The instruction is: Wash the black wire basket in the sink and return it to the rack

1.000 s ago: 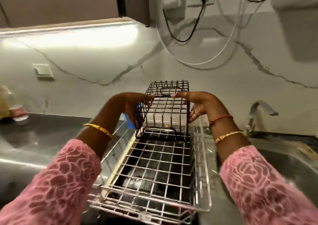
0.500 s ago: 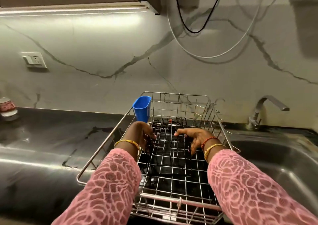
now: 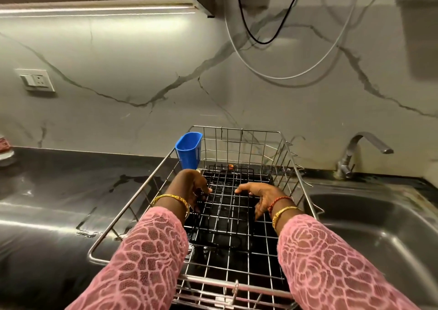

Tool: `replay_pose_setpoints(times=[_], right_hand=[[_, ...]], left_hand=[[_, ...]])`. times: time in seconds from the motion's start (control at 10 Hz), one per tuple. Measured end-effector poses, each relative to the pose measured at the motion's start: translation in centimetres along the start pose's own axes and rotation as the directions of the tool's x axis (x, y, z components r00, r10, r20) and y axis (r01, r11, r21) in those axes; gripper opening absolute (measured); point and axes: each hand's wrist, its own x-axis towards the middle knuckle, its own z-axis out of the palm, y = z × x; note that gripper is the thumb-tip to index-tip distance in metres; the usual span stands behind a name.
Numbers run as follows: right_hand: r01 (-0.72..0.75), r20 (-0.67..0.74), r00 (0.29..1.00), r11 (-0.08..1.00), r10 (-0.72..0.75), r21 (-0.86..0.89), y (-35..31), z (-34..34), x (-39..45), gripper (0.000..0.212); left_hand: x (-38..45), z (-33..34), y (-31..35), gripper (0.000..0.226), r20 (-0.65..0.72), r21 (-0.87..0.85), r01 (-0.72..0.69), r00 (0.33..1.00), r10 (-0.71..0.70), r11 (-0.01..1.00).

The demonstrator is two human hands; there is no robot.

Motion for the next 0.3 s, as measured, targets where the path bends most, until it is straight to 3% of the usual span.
replay_pose_setpoints(times=[0.1, 0.2, 0.3], right_hand=[[0.070, -0.129, 0.987, 0.980, -0.095, -0.185, -0.8, 0.6, -1.6, 0.066], [0.160, -0.222, 0.949, 0.949, -0.223, -0.271, -1.8, 0.6, -2.7, 0.054], [0.320, -0.463, 0.770, 0.894, -0.439, -0.315, -4.0, -0.9, -3.7, 0.037]], left_hand=[[-0.7, 0.4, 0.1, 0.041, -0.028, 0.032, -0.006, 1.000, 0.007, 0.999], [-1.8, 0.5, 1.2, 0.030, -0.143, 0.206, -0.062, 0.985, 0.092, 0.977], [-1.7, 0.7, 4.1, 0.025, -0.442, 0.438, -0.306, 0.745, 0.499, 0.845]])
